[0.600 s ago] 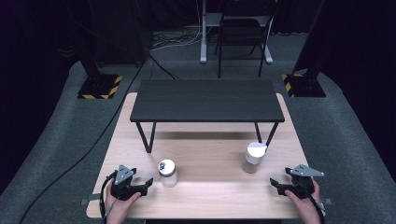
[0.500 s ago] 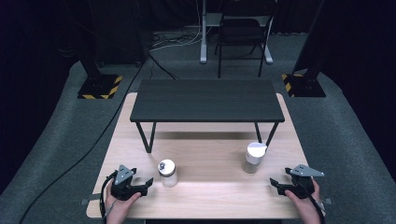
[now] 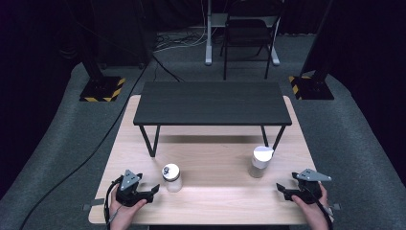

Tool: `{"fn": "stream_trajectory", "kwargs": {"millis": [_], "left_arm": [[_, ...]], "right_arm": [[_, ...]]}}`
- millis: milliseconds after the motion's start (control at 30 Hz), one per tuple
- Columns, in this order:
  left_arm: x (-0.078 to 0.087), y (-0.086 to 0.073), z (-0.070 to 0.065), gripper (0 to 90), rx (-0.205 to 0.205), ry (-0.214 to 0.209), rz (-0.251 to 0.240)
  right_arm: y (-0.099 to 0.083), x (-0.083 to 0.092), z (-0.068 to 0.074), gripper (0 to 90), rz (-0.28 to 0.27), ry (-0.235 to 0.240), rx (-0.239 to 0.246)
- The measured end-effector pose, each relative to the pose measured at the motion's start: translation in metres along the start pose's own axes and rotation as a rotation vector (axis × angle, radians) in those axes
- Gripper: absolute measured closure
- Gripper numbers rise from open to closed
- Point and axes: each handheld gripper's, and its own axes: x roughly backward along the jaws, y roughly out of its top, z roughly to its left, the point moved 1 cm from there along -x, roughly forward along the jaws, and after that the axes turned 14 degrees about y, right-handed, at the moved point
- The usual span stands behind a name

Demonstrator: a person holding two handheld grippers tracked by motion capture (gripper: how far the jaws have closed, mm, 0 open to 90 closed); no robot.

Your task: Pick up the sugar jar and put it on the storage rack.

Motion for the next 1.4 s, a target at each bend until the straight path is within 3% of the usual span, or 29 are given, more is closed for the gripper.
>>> {"fn": "stream_trajectory", "kwargs": {"millis": [133,367,467,533,633,1133,1400], "left_arm": [[-0.002,0.002,0.001,12.8,-0.008,-0.026,0.008],[-0.001,0.006,-0.006,12.8,-0.028,-0.063,-0.023],[-0.003,0.008,-0.006,12.8,-0.018,-0.099,-0.028],[-0.004,0.012,-0.01,12.3,-0.044,-0.11,-0.023],[-0.005,0.015,-0.013,11.7,-0.048,-0.126,-0.029],[-0.019,0.036,-0.035,12.8,-0.123,-0.152,-0.004],[-0.027,0.04,-0.041,13.9,-0.135,-0.144,0.024]], "right_arm": [[0.001,0.0,0.0,15.9,0.003,0.0,-0.002],[0.0,0.0,0.001,15.9,0.003,0.0,-0.002],[0.001,0.0,0.0,15.9,0.004,0.002,-0.005],[0.001,0.0,0.0,15.9,0.006,0.001,-0.005],[0.0,0.0,0.0,15.9,0.003,0.0,-0.005],[0.001,-0.001,0.0,15.9,0.009,0.007,-0.003],[0.003,-0.002,0.0,15.9,0.019,0.01,-0.003]]}}
